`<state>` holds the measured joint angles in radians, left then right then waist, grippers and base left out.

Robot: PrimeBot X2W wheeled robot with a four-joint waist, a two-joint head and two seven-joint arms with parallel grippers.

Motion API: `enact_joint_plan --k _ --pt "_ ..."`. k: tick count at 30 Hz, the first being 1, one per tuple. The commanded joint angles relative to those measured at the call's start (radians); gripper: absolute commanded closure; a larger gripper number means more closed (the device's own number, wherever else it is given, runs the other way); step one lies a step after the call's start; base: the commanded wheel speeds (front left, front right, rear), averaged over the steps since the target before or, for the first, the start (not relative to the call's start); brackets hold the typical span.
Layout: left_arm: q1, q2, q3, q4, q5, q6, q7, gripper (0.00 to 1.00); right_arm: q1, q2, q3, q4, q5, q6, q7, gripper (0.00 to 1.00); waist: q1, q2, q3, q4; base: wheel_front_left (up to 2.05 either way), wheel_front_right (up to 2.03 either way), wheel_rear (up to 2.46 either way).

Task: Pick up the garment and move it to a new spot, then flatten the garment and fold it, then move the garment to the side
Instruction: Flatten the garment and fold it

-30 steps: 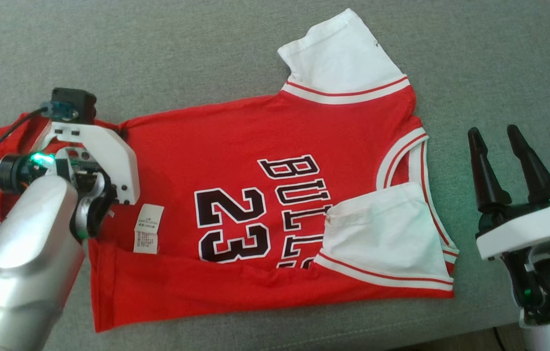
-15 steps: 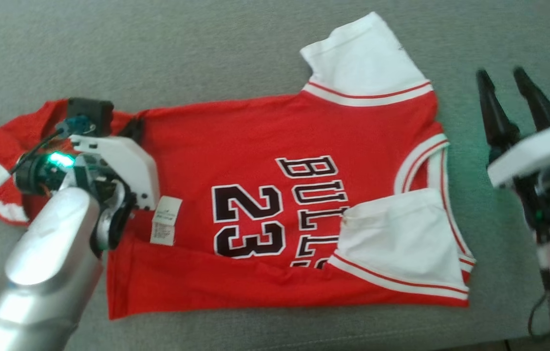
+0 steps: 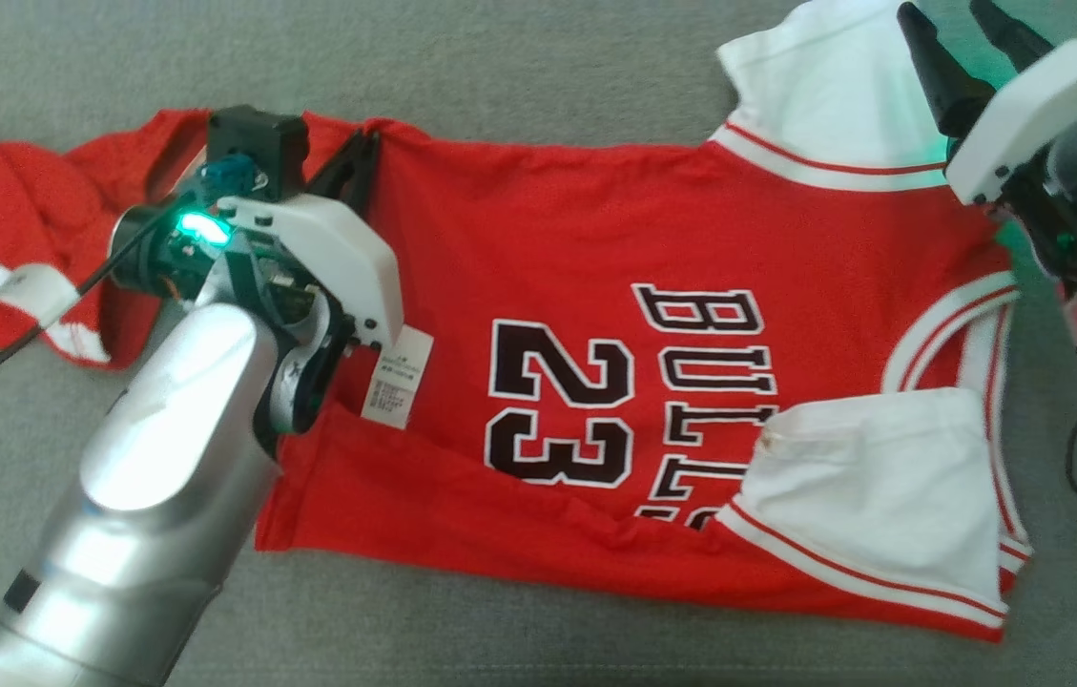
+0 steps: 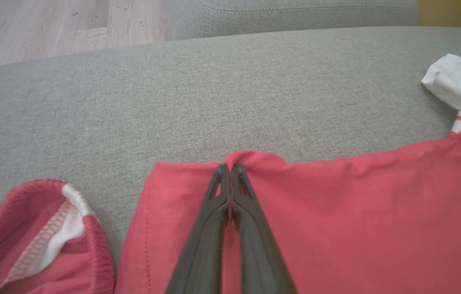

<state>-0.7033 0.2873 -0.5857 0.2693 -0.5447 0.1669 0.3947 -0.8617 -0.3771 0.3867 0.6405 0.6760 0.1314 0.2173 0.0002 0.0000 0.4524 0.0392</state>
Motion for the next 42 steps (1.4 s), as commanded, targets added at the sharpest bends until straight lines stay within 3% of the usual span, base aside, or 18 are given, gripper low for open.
enact_joint_plan --k 1,9,10,11,19,26,35,39,42 --pt "-0.049 0.017 0.032 -0.029 0.008 -0.002 -0.012 1.00 -0.041 -0.016 0.043 0.017 0.019 -0.001 0.018 0.00 -0.0002 0.0000 0.026 0.027 0.00 0.00 0.00" --pt "-0.067 -0.005 0.025 -0.006 0.001 -0.008 -0.033 1.00 -0.149 -0.031 0.185 0.170 0.077 -0.001 0.105 0.00 -0.0002 0.0000 0.049 0.048 0.00 0.00 0.00" --pt "-0.066 -0.006 0.025 -0.003 0.000 -0.008 -0.036 1.00 -0.157 -0.032 0.196 0.184 0.084 -0.001 0.117 0.89 -0.0002 0.0000 0.050 0.048 0.00 0.00 0.00" --pt "-0.065 -0.007 0.025 0.001 -0.002 -0.009 -0.038 1.00 -0.163 -0.032 0.207 0.194 0.094 -0.001 0.129 1.00 -0.0002 0.0000 0.049 0.048 0.00 0.00 0.00" --pt "-0.029 0.013 0.041 0.014 -0.015 -0.001 -0.066 1.00 -0.159 -0.069 0.241 0.154 0.131 -0.001 0.029 1.00 -0.0002 0.0000 0.006 0.024 0.00 0.00 0.00" --pt "0.080 0.085 0.072 -0.079 -0.019 0.037 -0.090 1.00 -0.034 -0.152 0.223 -0.023 0.162 -0.001 -0.116 1.00 -0.0002 0.0000 -0.084 -0.032 0.00 0.00 0.00" --pt "0.352 0.180 0.126 -0.323 -0.017 0.167 -0.124 1.00 0.324 -0.198 0.133 -0.313 0.147 -0.001 -0.166 1.00 -0.0002 0.0000 -0.168 -0.080 0.00 0.00 0.00" --pt "0.504 0.190 0.141 -0.410 -0.035 0.232 -0.133 1.00 0.536 -0.156 0.068 -0.414 0.130 -0.001 -0.144 1.00 -0.0002 0.0000 -0.190 -0.090 0.00 0.00 0.00" --pt "0.591 0.182 0.146 -0.433 -0.059 0.254 -0.144 1.00 0.679 -0.099 0.012 -0.452 0.110 -0.001 -0.119 1.00 -0.0002 0.0000 -0.198 -0.088 0.00 0.00 0.00"
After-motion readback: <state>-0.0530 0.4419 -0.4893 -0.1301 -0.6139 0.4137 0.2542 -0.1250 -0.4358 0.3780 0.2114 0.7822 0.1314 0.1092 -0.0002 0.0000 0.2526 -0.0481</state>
